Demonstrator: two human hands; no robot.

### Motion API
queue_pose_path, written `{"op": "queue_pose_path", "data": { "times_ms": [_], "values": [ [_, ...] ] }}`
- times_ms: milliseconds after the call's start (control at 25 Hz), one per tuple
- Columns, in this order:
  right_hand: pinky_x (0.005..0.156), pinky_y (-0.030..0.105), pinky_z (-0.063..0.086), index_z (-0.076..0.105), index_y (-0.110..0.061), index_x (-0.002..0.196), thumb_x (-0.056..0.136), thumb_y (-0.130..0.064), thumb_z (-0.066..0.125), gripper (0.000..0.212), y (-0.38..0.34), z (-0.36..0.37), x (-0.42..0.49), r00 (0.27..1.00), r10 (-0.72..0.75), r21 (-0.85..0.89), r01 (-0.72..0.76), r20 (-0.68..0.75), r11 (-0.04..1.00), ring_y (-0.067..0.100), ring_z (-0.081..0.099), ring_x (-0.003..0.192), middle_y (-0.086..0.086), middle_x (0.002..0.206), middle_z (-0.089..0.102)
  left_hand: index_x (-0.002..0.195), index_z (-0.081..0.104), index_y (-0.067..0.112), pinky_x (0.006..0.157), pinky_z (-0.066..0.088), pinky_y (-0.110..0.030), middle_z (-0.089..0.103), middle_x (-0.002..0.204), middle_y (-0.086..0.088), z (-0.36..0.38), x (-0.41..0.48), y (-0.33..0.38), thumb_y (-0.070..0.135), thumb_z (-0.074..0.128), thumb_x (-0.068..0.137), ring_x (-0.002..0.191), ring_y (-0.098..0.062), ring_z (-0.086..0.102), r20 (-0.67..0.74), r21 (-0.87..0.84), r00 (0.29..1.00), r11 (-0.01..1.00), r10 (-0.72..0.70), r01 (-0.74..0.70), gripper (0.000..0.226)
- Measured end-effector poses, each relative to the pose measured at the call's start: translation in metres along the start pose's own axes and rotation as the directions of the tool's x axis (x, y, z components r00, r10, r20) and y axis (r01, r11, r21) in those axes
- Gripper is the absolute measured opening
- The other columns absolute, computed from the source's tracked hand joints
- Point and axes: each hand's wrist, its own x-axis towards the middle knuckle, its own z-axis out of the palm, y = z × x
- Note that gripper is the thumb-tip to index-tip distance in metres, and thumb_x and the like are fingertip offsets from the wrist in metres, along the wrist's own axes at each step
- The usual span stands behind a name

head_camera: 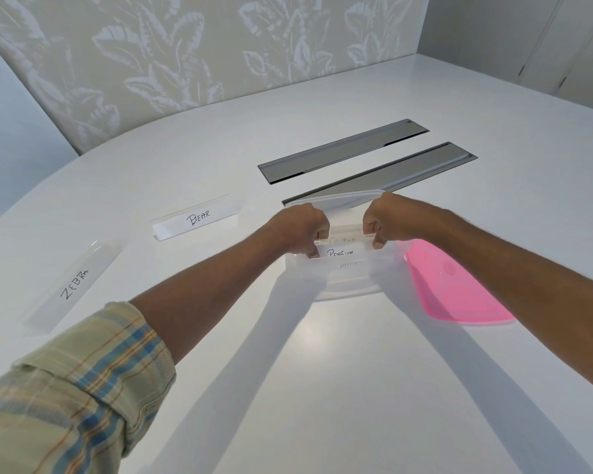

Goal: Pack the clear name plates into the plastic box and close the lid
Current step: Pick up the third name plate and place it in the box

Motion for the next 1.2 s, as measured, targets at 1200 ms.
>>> {"op": "queue_pose_path", "data": {
  "times_ms": [1200],
  "values": [
    [0.073, 0.025, 0.060, 0.081, -0.021, 0.095, 0.084, -0.025, 0.085, 0.012, -0.054, -0.037, 0.011, 0.913, 0.024, 0.292, 0.105, -0.407, 0.951, 0.006, 0.073, 0.079, -0.007, 0.088, 0.080, 0.113, 0.075, 0.027, 0.091, 0.056, -0.040, 0.077, 0.106, 0.008, -0.039, -0.073, -0.078, 0.039, 0.073, 0.094, 0.106, -0.017, 0.068, -0.313, -0.219, 0.937, 0.972, -0.155, 0.087, 0.023]
  ]
}}
